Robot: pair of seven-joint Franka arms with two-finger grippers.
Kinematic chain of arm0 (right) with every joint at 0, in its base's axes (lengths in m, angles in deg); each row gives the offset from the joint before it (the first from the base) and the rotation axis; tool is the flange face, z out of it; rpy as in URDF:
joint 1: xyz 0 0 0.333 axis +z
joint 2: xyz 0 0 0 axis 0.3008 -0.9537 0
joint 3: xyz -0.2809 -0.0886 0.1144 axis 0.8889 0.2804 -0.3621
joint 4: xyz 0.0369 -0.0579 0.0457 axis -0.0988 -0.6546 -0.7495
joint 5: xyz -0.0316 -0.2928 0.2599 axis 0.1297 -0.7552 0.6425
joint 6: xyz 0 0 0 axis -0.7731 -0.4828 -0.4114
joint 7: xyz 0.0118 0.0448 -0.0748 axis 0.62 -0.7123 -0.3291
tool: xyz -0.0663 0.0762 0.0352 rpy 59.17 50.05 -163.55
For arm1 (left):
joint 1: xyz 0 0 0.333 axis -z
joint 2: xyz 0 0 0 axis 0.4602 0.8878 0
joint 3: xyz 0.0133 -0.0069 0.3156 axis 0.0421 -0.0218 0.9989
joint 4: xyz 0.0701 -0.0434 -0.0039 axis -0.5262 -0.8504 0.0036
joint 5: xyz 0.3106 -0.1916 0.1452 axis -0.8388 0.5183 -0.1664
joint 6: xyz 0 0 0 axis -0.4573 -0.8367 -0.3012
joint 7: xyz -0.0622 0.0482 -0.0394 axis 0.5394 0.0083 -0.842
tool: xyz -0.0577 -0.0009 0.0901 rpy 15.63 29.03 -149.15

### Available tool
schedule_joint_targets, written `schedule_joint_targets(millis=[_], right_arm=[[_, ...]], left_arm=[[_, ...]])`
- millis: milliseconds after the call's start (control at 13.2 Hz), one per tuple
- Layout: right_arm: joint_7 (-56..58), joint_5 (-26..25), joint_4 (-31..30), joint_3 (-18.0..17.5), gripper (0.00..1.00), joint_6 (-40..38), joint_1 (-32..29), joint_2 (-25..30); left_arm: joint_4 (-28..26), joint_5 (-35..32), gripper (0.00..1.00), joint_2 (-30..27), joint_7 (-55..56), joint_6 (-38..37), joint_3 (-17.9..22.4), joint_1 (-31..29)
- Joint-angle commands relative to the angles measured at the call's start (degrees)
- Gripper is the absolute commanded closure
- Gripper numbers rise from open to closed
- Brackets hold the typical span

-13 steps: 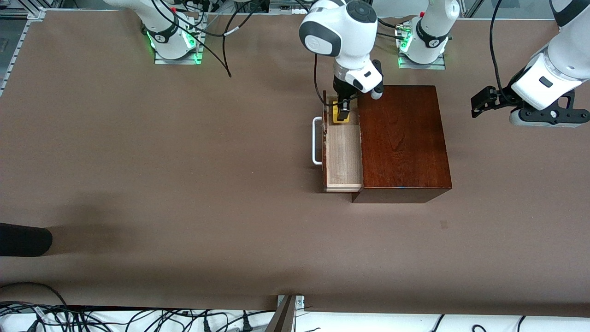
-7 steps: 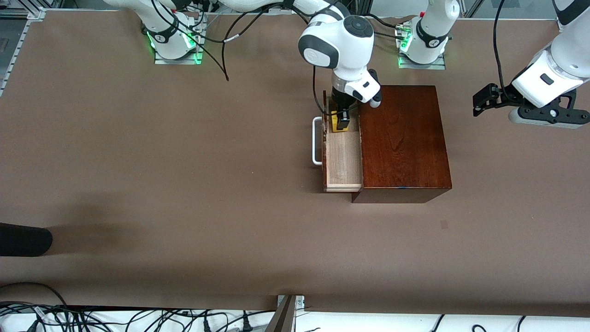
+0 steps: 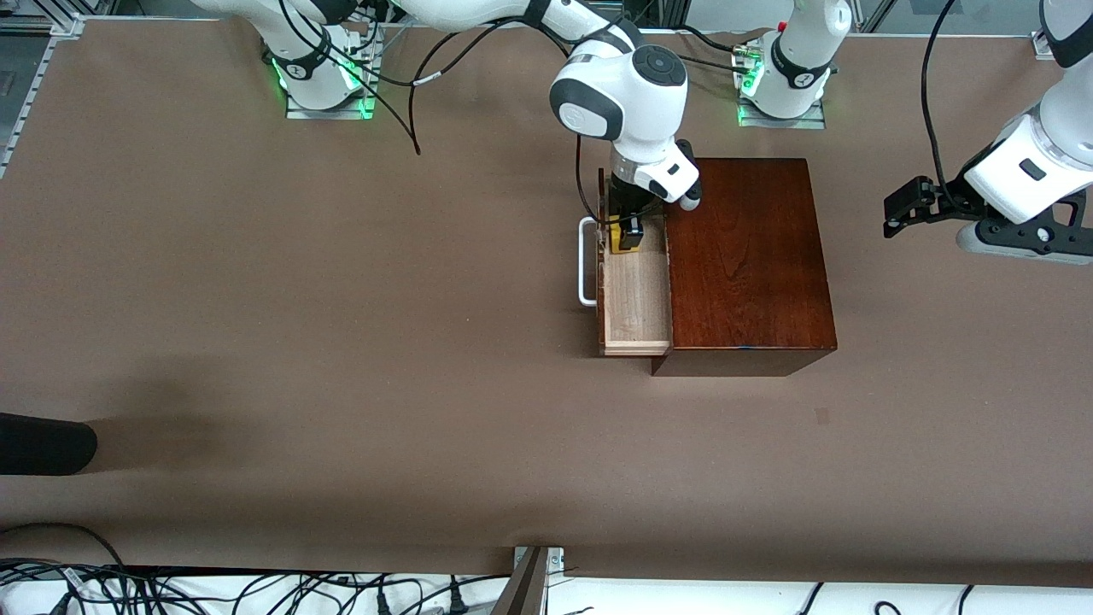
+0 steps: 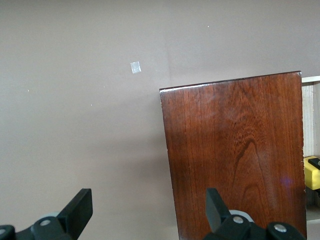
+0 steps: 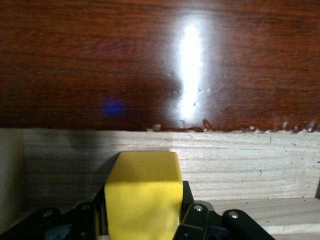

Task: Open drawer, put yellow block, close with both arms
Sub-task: 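Carry the yellow cube over the open drawer with the right gripper, then lower the cube into the drawer and open the right gripper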

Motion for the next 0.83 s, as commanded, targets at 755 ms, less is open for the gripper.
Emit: schedule_joint_targets(millis=[755], right_arm=[[-3.1,4.6,7.7,0.9,0.0,-17.8,-4.5,12.8]], left_arm=[[2.4,0.7,0.0,0.7,-1.0,-3.5,-0.6,0.3]])
